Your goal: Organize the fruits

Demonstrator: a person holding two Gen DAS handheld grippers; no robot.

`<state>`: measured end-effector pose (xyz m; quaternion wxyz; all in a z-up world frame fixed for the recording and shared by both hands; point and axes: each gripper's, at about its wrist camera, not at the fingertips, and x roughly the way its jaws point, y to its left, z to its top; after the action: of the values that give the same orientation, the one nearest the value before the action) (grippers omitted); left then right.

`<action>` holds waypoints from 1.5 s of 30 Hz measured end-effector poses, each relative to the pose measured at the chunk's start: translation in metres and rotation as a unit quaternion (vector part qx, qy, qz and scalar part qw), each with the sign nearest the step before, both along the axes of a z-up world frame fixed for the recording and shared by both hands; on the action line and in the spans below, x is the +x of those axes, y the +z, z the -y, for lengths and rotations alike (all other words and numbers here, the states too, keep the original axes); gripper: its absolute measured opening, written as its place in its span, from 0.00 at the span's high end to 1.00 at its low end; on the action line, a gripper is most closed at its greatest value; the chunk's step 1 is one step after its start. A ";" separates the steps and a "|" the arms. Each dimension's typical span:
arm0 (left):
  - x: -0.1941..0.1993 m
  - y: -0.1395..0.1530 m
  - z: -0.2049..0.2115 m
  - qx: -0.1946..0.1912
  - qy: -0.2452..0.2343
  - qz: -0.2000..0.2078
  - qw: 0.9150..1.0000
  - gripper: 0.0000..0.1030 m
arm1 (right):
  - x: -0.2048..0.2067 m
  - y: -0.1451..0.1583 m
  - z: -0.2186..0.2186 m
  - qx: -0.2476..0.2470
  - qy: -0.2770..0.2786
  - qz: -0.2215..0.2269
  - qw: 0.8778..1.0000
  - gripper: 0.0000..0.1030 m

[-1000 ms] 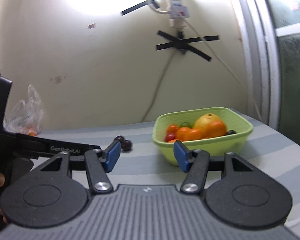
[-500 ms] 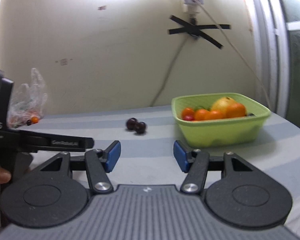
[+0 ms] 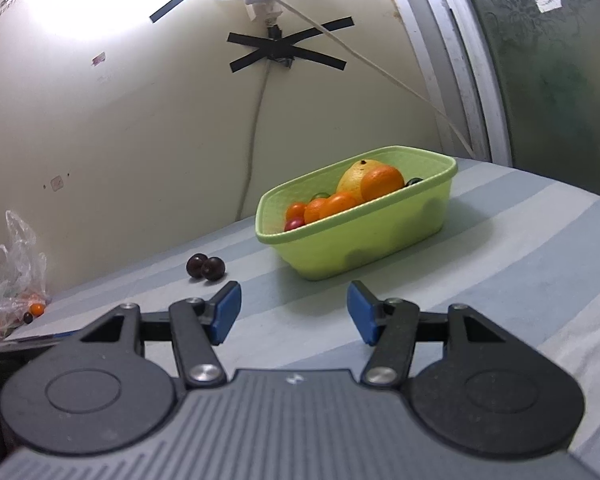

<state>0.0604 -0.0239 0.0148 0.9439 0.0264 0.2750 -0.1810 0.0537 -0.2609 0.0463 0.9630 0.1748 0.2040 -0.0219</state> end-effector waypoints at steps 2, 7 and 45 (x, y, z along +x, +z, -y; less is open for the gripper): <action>-0.002 0.000 0.002 0.005 -0.002 0.004 1.000 0.24 | 0.000 0.000 0.000 -0.001 -0.002 -0.001 1.000 0.40; -0.003 0.000 0.003 0.008 -0.005 0.009 1.000 0.23 | 0.001 0.000 -0.003 -0.006 -0.004 -0.009 1.000 0.40; -0.005 -0.002 0.008 0.021 0.001 0.016 1.000 0.09 | 0.000 -0.001 -0.004 0.007 0.004 -0.005 1.000 0.40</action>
<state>0.0551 -0.0314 0.0124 0.9476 0.0484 0.2638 -0.1737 0.0539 -0.2573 0.0451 0.9607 0.1810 0.2097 -0.0178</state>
